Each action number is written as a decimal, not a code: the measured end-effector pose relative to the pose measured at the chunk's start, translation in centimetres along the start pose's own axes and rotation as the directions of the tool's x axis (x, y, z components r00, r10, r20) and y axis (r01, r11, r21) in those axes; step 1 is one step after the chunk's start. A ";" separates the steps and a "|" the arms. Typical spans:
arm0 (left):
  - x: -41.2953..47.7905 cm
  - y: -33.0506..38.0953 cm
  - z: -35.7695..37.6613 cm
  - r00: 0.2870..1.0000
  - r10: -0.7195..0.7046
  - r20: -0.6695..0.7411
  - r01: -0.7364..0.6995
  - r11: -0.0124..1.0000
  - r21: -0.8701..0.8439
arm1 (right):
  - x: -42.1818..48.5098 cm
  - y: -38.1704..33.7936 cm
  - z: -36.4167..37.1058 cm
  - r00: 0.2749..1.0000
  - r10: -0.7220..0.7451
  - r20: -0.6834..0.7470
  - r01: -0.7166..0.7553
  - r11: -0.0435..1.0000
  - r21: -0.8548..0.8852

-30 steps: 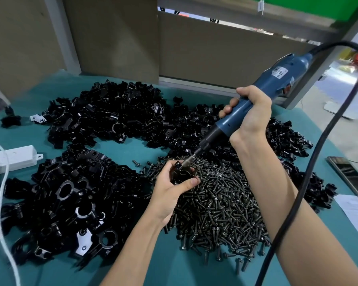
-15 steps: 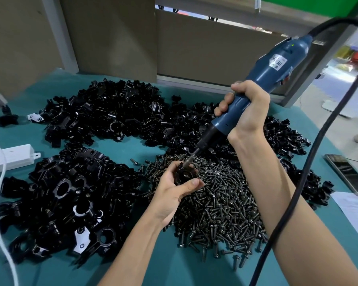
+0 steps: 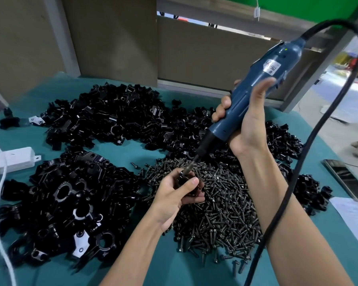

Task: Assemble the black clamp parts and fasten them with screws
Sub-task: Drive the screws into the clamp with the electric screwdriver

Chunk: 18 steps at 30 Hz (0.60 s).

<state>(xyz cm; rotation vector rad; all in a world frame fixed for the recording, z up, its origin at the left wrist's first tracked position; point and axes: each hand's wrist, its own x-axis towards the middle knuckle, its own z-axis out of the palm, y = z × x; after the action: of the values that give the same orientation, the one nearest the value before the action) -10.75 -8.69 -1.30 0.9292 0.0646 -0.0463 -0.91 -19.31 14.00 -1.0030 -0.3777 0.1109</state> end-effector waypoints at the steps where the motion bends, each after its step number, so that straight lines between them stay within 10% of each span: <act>1: 0.0 0.1 0.0 1.000 -0.006 0.005 0.006 1.000 0.004 | 0.0 0.0 -0.1 1.000 0.016 0.023 -0.017 1.000 0.020; 18: -0.2 -0.4 0.7 0.999 0.045 0.000 -0.044 0.979 0.198 | -0.7 -0.7 -0.4 0.999 0.034 0.034 -0.041 0.970 0.241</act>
<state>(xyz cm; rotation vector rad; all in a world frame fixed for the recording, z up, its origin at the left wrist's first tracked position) -10.91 -9.47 -1.22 1.1298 0.0441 -0.0094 -1.50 -20.18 14.24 -0.7687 -0.3623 0.2015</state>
